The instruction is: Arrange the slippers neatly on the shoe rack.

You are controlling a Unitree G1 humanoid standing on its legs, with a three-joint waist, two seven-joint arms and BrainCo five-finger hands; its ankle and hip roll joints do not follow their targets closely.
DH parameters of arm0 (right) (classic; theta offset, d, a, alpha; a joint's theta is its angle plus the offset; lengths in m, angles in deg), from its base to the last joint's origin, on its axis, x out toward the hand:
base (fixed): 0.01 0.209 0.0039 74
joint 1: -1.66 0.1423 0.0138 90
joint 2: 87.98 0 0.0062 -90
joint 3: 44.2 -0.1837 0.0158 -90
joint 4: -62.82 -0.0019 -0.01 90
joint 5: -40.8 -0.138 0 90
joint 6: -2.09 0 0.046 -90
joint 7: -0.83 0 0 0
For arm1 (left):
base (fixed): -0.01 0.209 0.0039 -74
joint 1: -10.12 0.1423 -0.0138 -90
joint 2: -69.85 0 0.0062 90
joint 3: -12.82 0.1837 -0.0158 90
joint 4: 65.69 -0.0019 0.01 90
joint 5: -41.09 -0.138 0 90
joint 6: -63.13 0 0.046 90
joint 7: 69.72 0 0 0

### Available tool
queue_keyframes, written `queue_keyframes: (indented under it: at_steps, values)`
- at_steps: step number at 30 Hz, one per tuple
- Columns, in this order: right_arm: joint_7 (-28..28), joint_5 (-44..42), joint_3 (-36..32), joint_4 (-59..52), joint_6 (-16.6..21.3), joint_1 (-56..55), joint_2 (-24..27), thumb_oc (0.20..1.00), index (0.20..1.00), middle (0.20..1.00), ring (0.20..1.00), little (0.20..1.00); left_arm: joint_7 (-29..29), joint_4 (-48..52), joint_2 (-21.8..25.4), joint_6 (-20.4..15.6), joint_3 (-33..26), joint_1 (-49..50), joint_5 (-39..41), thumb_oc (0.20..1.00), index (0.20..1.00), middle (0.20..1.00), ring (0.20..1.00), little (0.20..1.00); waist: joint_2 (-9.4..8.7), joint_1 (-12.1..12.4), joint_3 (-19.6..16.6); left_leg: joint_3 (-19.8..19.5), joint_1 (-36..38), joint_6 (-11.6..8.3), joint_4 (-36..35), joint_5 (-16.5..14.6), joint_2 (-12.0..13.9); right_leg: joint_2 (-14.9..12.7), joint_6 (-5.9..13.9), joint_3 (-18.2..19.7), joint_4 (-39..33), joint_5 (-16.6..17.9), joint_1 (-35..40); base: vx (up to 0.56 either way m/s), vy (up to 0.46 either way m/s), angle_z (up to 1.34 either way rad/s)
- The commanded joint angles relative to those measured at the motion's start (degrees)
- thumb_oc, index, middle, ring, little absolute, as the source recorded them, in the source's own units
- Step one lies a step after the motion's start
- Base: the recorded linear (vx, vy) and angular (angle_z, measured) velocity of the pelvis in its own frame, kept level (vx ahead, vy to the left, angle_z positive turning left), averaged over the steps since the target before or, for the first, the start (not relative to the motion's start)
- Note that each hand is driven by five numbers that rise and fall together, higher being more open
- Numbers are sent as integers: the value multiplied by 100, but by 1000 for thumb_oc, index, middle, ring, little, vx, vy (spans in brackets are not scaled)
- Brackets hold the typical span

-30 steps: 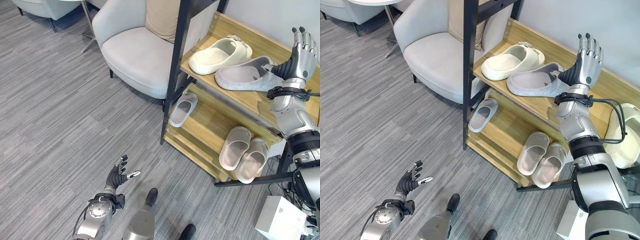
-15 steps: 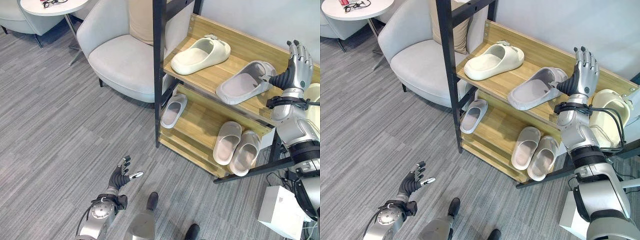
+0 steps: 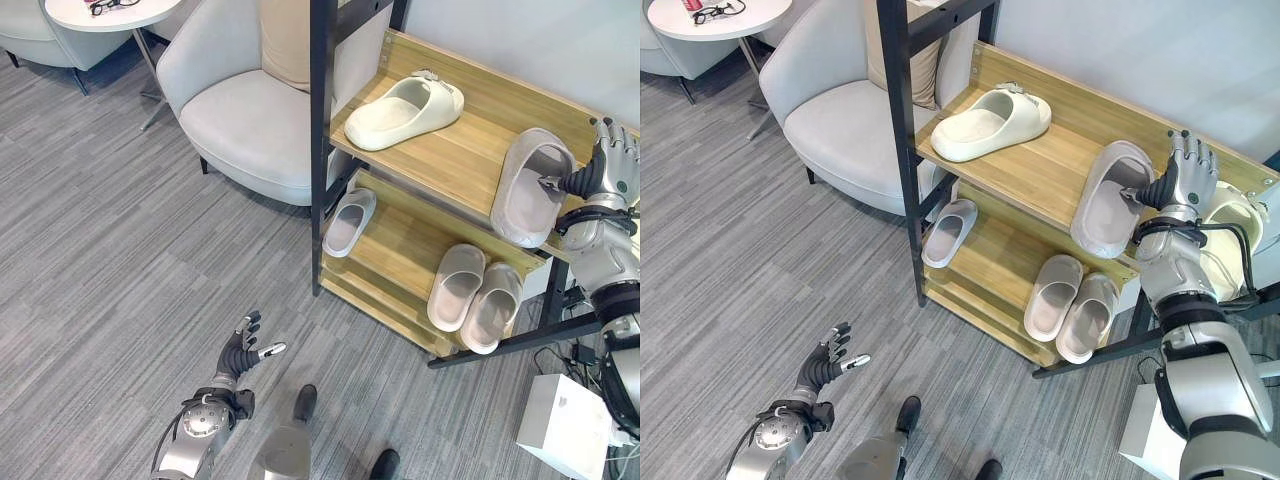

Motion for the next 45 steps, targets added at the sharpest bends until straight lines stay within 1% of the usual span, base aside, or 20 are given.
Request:
queue_keyframes:
  at_steps: [1, 9, 13, 17, 18, 19, 22, 24, 25, 27, 30, 32, 34, 35, 36, 39, 40, 42, 44, 45]
  values:
    - [85, -177, 523, 200, -38, 498, 407, 200, 200, 200, 200, 200, 44, 310, 157, -163, -52, -47, 26, 1000, 1000, 1000, 1000, 1000, -76, -18, -146, -22, 457, -150, 66, -1080, 234, -306, 366, -42, 122, 18, 218, 0, 0, 0]
    - [154, -443, 557, 141, 32, 625, 181, 200, 200, 200, 200, 200, 67, 317, 166, -138, -117, -22, 72, 1000, 1000, 1000, 1000, 1000, -36, -84, -165, 17, 486, -144, 57, -1084, 238, -306, 349, 11, 126, 12, 205, 0, 0, 0]
    - [-409, -803, -338, -1921, 319, -133, -163, 200, 200, 200, 200, 200, 230, 243, 8, -95, -306, -82, 44, 1000, 1000, 1000, 1000, 1000, 92, -209, -168, 64, 569, -136, 61, -1134, 269, -291, 317, 103, 161, -70, 207, -2, 10, -5]
    - [-873, -486, -1583, -4530, 792, -1772, -879, 200, 200, 200, 200, 200, 349, 282, -234, -93, -546, -104, -180, 1000, 1000, 1000, 1000, 1000, 223, -329, -177, 73, 590, -99, 44, -1117, 243, -308, 293, 151, 179, -122, 173, 3, 3, -1]
    - [-846, -458, -1643, -4640, 766, -1876, -912, 200, 200, 200, 200, 200, 351, 286, -215, -89, -535, -88, -189, 1000, 1000, 1000, 1000, 1000, 207, -318, -189, 69, 594, -100, 46, -1119, 245, -306, 292, 148, 186, -126, 177, -11, -35, -7]
    - [-633, -145, -1968, -6226, 1125, -2728, -1358, 200, 200, 200, 200, 200, 400, 452, -261, -78, -668, -24, -387, 1000, 1000, 1000, 1000, 1000, 254, -408, -206, 102, 629, -100, 46, -1112, 265, -312, 284, 186, 217, -181, 172, -18, -41, -9]
    - [-206, -586, -1781, -7294, 1734, -3218, -1753, 200, 200, 200, 200, 200, 408, 586, -310, -58, -681, 112, -494, 1000, 1000, 1000, 1000, 1000, 288, -509, -239, 162, 664, -110, 40, -1101, 301, -309, 277, 216, 216, -219, 177, -17, -35, -15]
    - [301, -1389, -1476, -7644, 2122, -3544, -1989, 200, 200, 200, 200, 200, 399, 665, -313, -55, -678, 219, -517, 1000, 1000, 1000, 1000, 1000, 312, -557, -249, 205, 688, -125, 33, -1083, 337, -307, 269, 204, 220, -243, 192, -39, -49, -32]
    - [890, -2521, -1062, -7726, 2388, -3785, -2317, 200, 200, 200, 200, 200, 400, 667, -305, -38, -646, 248, -444, 1000, 1000, 1000, 1000, 1000, 338, -581, -245, 235, 713, -144, 21, -1063, 365, -303, 260, 198, 241, -284, 209, -61, -50, -17]
    - [1639, -3722, -434, -7549, 2502, -4056, -2637, 200, 200, 200, 200, 200, 407, 658, -285, -63, -591, 241, -365, 1000, 1000, 1000, 1000, 1000, 387, -582, -223, 242, 712, -177, 5, -1017, 408, -297, 234, 156, 275, -340, 217, -64, -63, -5]
    - [2044, -4036, -17, -7228, 2447, -4274, -2687, 200, 200, 200, 200, 200, 454, 673, -305, -154, -610, 251, -285, 1000, 1000, 1000, 1000, 1000, 430, -564, -176, 209, 722, -229, -2, -979, 447, -276, 202, 77, 304, -386, 250, -38, -50, 3]
    - [2095, -3734, 160, -6942, 2367, -4406, -2631, 200, 200, 200, 200, 200, 547, 713, -368, -243, -656, 238, -208, 1000, 1000, 1000, 1000, 1000, 460, -523, -96, 144, 695, -274, 8, -945, 488, -250, 172, 10, 335, -433, 257, -60, -61, 14]
    - [1954, -3281, 208, -6611, 2300, -4453, -2531, 200, 200, 200, 200, 200, 682, 746, -412, -319, -664, 171, -144, 1000, 1000, 1000, 1000, 1000, 478, -493, 25, 65, 635, -302, 44, -910, 521, -233, 146, -60, 408, -476, 220, -107, -83, 23]
    - [1580, -2551, 231, -6233, 2192, -4309, -2456, 200, 200, 200, 200, 200, 797, 816, -405, -377, -594, 62, -133, 1000, 1000, 1000, 1000, 1000, 490, -447, 193, -15, 532, -305, 112, -884, 545, -222, 118, -84, 511, -520, 141, -234, -98, 37]
    - [976, -1723, 185, -5841, 2036, -4018, -2385, 200, 200, 200, 200, 200, 939, 937, -390, -444, -433, -147, -142, 1000, 1000, 1000, 1000, 1000, 543, -396, 454, -91, 278, -313, 347, -882, 554, -250, 82, -113, 696, -565, -45, -308, -95, 40]
    - [-39, -732, -2, -5207, 1716, -3141, -2287, 200, 200, 200, 200, 200, 1184, 1205, -364, -607, -138, -621, -141, 1000, 1000, 1000, 1000, 1000, 687, -290, 964, -211, -433, -336, 940, -900, 546, -381, 5, -92, 1300, -663, -696, -320, -33, 22]
    - [-539, -383, -126, -4736, 1467, -2592, -2224, 200, 200, 200, 200, 200, 1286, 1294, -350, -685, 4, -936, -108, 1000, 1000, 1000, 1000, 1000, 783, -236, 1149, -314, -913, -344, 1248, -877, 516, -480, -30, -83, 1696, -699, -1149, -295, 3, 13]
    - [-947, -137, -292, -4349, 1224, -2116, -1992, 200, 200, 200, 200, 200, 1353, 1430, -242, -763, 63, -1159, -121, 1000, 1000, 1000, 1000, 1000, 850, -187, 1218, -397, -1246, -357, 1413, -851, 472, -524, -45, -88, 1923, -738, -1445, -162, 6, 24]
    - [-1432, 140, -575, -3818, 944, -1438, -1455, 200, 200, 200, 200, 200, 1338, 1686, -95, -898, 158, -1371, -139, 1000, 1000, 1000, 1000, 1000, 890, -105, 1253, -473, -1656, -379, 1586, -835, 443, -592, -44, -109, 2210, -824, -1804, -65, 12, 32]
    - [-1439, 138, -573, -3804, 949, -1424, -1450, 200, 200, 200, 200, 200, 1339, 1685, -97, -897, 159, -1381, -139, 1000, 1000, 1000, 1000, 1000, 891, -104, 1248, -474, -1677, -379, 1598, -839, 441, -595, -44, -107, 2225, -830, -1826, 52, -18, 32]
